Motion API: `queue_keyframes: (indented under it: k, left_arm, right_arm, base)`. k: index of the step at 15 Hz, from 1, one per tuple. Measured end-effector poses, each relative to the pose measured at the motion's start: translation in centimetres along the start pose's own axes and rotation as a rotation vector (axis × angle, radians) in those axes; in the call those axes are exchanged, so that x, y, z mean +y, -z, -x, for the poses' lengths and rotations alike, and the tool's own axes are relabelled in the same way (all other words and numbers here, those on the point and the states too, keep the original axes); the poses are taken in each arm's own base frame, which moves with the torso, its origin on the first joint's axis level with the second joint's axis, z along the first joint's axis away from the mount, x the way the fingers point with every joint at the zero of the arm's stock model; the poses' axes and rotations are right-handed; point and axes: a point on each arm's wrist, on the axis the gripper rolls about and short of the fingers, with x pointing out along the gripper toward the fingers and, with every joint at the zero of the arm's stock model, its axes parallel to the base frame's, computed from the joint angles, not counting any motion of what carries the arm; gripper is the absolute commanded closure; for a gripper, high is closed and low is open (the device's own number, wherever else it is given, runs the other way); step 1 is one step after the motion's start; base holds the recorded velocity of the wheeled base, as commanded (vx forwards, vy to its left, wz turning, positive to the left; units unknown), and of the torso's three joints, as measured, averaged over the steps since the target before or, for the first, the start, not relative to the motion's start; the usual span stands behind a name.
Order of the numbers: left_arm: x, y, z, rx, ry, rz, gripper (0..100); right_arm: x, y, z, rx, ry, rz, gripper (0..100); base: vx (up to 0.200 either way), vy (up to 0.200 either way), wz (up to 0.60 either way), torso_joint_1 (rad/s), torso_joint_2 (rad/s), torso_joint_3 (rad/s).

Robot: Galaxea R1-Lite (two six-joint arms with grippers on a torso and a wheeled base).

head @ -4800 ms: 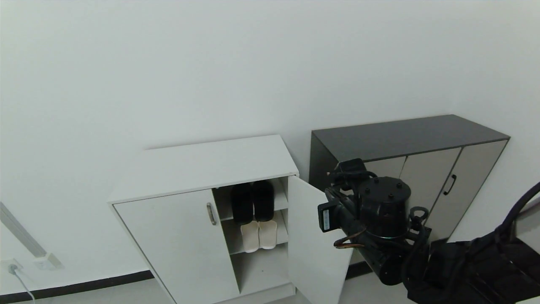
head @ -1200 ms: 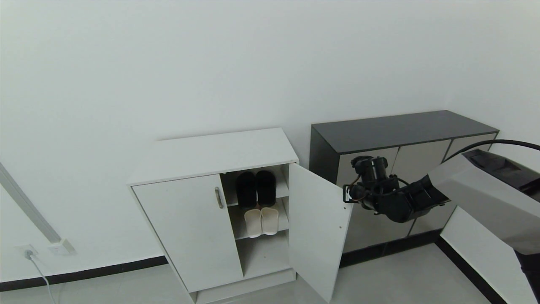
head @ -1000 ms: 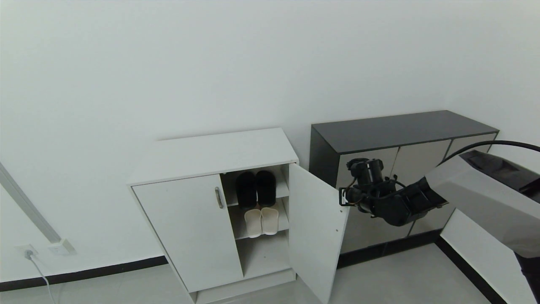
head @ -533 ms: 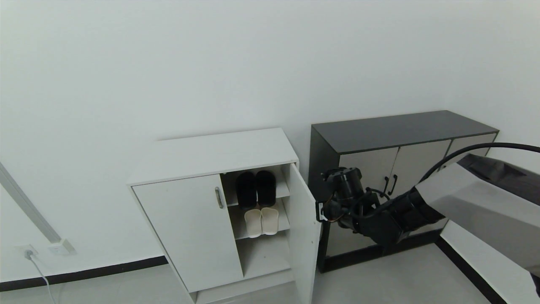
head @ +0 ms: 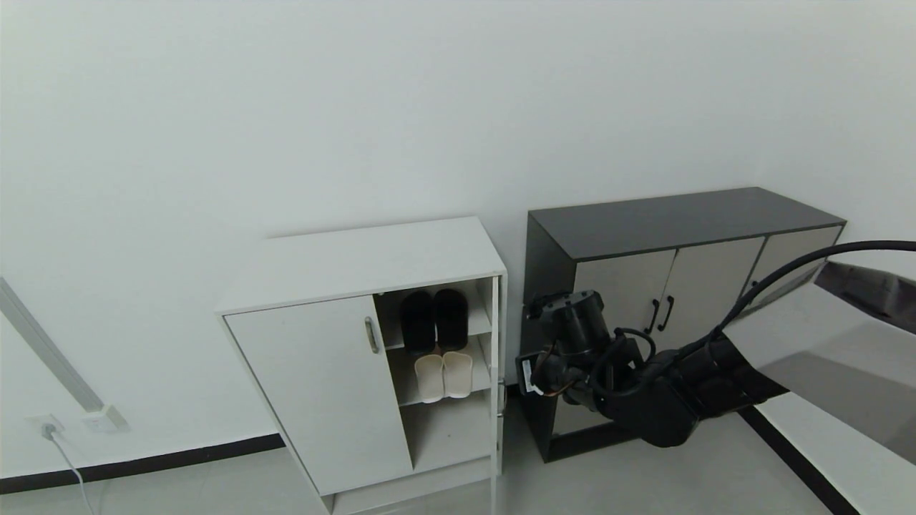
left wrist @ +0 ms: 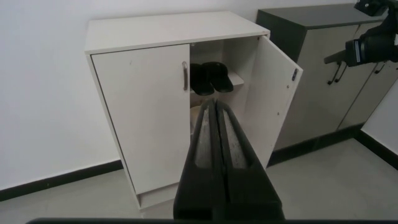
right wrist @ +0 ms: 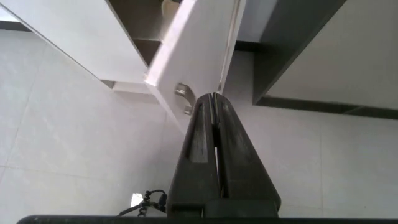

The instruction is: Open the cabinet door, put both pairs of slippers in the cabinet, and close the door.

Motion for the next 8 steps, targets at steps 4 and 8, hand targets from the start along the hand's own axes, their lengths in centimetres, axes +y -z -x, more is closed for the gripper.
queue_keyframes:
  k: [4,8]
  left_arm:
    - [0.00,0.00,0.00,0.000,0.000,0.000,100]
    - [0.00,0.00,0.00,0.000,0.000,0.000,100]
  right_arm:
    - [-0.05,0.02,0.46,0.001,-0.004,0.001,100]
    - [-0.03,0.03,0.62,0.000,-0.028,-0.001,100]
  base:
    - [0.000,0.000,0.30,0.000,0.00,0.001]
    - [0.000,0.000,0.60,0.001,0.00,0.002]
